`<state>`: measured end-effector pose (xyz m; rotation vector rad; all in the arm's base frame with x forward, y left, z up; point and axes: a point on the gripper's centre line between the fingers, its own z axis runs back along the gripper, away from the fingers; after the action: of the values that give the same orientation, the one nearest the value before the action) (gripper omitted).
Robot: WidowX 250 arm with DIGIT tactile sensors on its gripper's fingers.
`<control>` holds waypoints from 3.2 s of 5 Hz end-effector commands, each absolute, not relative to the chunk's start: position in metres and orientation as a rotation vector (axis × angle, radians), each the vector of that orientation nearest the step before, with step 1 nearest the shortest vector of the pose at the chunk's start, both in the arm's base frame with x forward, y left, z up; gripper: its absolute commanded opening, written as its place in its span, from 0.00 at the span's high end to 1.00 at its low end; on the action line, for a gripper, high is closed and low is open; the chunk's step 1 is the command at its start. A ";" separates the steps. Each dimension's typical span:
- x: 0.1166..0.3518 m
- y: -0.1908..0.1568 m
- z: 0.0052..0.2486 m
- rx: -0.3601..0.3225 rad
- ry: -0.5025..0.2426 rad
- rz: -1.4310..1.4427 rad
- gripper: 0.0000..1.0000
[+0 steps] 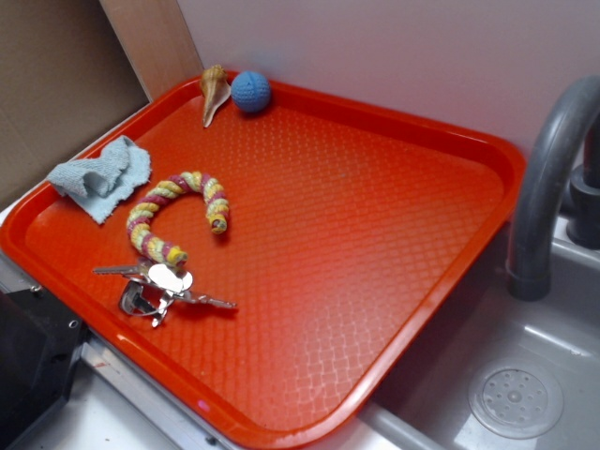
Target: Grab the blue cloth.
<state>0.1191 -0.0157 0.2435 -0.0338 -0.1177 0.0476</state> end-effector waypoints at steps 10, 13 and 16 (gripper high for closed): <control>0.207 0.116 0.061 0.265 -0.215 0.811 0.00; 0.199 0.120 0.055 0.289 -0.228 0.811 1.00; 0.193 0.122 0.013 0.381 -0.143 0.795 1.00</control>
<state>0.2020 0.1214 0.0162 0.3858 -0.1737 0.8011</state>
